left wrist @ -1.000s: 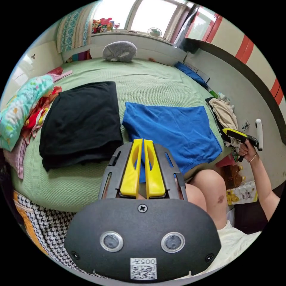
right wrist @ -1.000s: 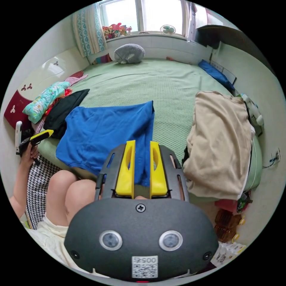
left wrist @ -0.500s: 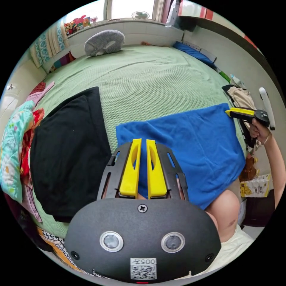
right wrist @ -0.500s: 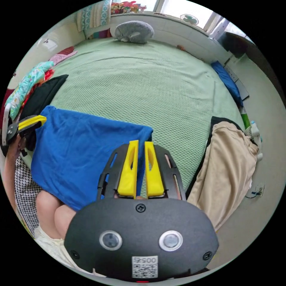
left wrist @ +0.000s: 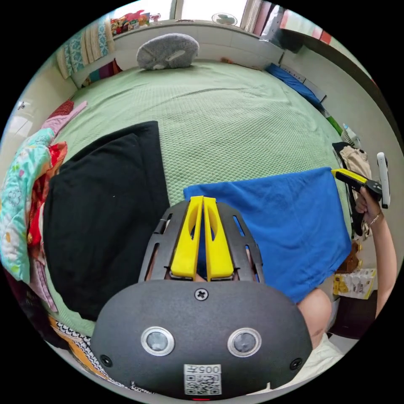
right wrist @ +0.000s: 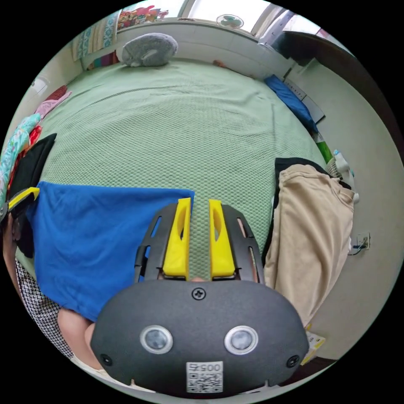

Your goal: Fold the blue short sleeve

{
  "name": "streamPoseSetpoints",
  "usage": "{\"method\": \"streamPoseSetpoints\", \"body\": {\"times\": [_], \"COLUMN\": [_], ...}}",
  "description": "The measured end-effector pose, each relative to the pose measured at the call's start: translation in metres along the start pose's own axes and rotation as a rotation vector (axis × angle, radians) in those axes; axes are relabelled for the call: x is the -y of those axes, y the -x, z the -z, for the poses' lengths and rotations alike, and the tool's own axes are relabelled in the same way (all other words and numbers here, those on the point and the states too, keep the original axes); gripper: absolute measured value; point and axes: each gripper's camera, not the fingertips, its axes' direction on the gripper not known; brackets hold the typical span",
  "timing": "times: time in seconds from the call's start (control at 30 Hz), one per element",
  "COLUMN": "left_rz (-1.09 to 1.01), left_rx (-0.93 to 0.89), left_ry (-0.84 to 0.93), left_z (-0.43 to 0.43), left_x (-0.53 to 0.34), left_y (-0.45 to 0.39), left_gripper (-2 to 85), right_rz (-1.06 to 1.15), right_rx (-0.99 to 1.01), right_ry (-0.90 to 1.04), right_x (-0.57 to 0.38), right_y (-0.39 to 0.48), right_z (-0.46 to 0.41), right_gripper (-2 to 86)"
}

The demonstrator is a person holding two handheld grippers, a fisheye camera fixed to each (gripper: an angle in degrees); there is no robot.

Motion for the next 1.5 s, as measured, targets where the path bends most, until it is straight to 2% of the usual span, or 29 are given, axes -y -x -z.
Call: {"method": "streamPoseSetpoints", "body": {"times": [0.2,0.47,0.57,0.8,0.97,1.13,1.33,1.5], "left_rz": [-0.119,-0.101,-0.067,-0.104,-0.032,-0.052,-0.141,-0.276], "left_rx": [-0.01,-0.04,-0.006,0.086,0.033,0.058,-0.118,-0.245], "left_ry": [-0.038,-0.003,0.063,0.023,0.049,0.014,-0.112,-0.204], "left_z": [0.023,0.005,-0.021,-0.037,-0.043,-0.041,0.0,0.024], "left_x": [-0.073,-0.149,-0.156,-0.163,-0.161,-0.169,-0.169,-0.142], "left_y": [-0.057,-0.113,-0.127,-0.169,-0.179,-0.201,-0.256,-0.354], "left_gripper": [-0.5,-0.6,-0.5,-0.4,-0.4,-0.3,0.1,1.6], "right_rz": [0.15,0.086,0.057,-0.007,0.025,-0.013,-0.069,-0.187], "right_rx": [-0.015,0.175,0.185,0.19,0.184,0.205,0.29,0.296], "right_ry": [-0.021,-0.003,0.049,0.062,0.028,0.1,-0.024,-0.075], "right_x": [-0.08,-0.192,-0.21,-0.23,-0.252,-0.279,-0.342,-0.384], "right_y": [0.008,0.015,0.028,0.032,0.025,0.01,-0.022,-0.052], "right_z": [0.043,0.056,0.044,0.026,0.025,0.023,0.051,0.072], "right_gripper": [4.0,6.1,6.0,5.6,4.7,1.1,3.7,5.2]}}
